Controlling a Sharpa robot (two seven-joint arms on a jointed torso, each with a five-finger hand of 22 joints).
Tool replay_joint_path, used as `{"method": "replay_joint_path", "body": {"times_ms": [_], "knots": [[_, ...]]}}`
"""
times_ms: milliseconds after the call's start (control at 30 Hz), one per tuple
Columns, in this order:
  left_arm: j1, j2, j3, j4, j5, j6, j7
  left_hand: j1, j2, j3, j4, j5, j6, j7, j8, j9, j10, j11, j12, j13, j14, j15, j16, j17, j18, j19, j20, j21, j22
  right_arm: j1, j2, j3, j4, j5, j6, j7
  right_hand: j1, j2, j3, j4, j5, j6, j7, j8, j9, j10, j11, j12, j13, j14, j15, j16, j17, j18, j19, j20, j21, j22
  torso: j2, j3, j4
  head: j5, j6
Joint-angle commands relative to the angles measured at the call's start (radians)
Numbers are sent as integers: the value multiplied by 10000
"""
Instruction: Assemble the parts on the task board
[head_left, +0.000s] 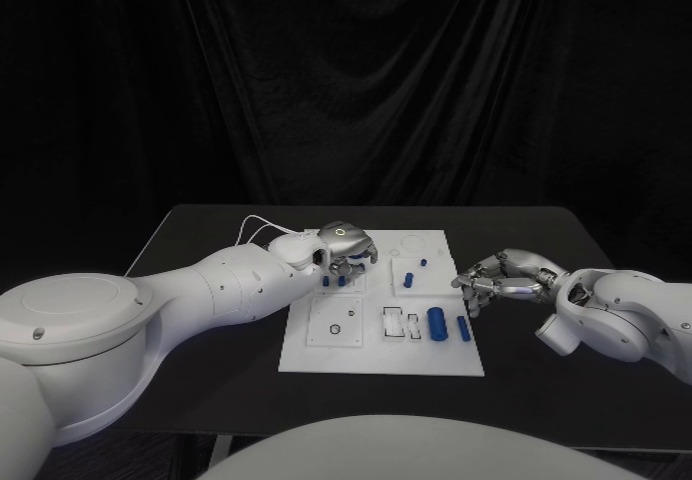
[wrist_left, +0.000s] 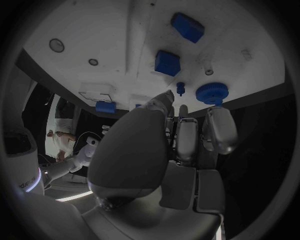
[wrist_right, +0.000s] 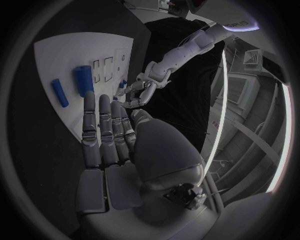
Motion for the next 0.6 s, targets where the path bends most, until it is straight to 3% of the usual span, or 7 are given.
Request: {"method": "replay_joint_path", "body": {"times_ms": [33, 600], "knots": [[-9, 93, 10, -105, -83, 374, -147, -124, 3, 12, -88, -29, 74, 27, 9, -11, 114, -23, 118, 51, 21, 11, 35, 26, -64, 50, 27, -18, 1173, -24, -8, 7, 25, -22, 13, 77, -120, -10, -18, 29, -63, 81, -2, 8, -12, 18, 20, -33, -14, -38, 46, -17, -15, 73, -55, 29, -35, -5, -4, 4, 2, 18, -2], [-67, 367, 11, -695, -84, 735, -244, -323, 114, 41, -100, 2, 309, 77, 123, 12, 257, -55, 339, 198, 0, -3, 24, -24, -59, 57, 18, -69, 1180, -23, -16, 7, 43, -22, 28, 59, -120, -10, -18, 29, -63, 81, -2, 8, -12, 18, 20, -33, -14, -38, 46, -17, -15, 73, -55, 29, -35, -5, -2, 1, -5, 12, -2]]}}
